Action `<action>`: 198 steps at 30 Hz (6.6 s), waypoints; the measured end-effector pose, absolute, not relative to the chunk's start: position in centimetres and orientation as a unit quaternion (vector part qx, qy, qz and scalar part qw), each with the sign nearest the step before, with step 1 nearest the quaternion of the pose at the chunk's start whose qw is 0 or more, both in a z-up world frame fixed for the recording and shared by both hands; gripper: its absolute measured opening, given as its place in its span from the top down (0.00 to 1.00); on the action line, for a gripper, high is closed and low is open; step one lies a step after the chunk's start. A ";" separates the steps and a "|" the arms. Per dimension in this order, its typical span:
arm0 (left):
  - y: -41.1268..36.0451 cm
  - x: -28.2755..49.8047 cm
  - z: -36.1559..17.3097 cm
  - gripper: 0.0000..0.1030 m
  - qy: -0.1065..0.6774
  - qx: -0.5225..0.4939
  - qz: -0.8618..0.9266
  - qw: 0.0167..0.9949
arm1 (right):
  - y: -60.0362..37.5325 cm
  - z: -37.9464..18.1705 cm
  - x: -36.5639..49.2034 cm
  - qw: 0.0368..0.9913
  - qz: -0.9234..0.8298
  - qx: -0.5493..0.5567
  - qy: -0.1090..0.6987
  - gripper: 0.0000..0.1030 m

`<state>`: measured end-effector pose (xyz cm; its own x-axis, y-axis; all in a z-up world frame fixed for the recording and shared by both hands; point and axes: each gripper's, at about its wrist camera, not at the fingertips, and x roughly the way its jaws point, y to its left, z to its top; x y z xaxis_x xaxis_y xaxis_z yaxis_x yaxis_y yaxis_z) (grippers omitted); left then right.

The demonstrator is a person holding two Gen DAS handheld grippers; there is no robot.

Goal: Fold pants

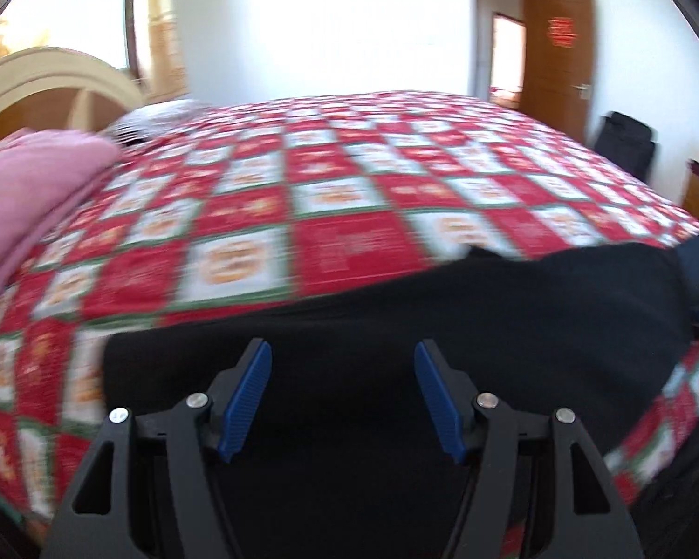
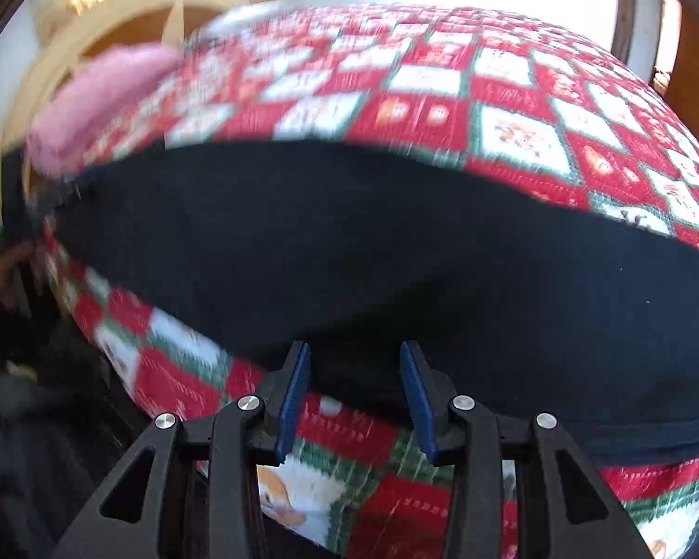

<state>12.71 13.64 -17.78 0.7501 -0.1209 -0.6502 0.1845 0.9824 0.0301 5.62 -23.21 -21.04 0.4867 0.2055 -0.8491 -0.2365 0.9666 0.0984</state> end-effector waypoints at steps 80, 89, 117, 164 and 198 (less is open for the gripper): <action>20.1 12.9 -20.2 0.32 0.354 -0.038 -0.073 0.932 | -11.2 -20.9 7.2 0.877 0.240 -0.085 0.407 0.42; 16.7 12.0 -16.8 0.25 0.320 -0.053 -0.120 0.938 | -27.8 -12.9 4.9 0.935 0.080 0.079 0.337 0.42; 13.7 12.1 -20.1 0.23 0.361 -0.034 -0.147 0.920 | -45.6 -15.4 -1.3 0.901 -0.117 0.202 0.367 1.00; 11.5 11.3 -16.8 0.16 0.327 -0.037 -0.178 0.927 | -47.2 -14.7 -3.3 0.891 -0.109 0.241 0.368 0.50; 5.2 12.9 -19.5 0.05 0.416 0.021 -0.154 0.896 | -44.0 -14.7 -1.2 0.911 -0.093 0.237 0.323 0.88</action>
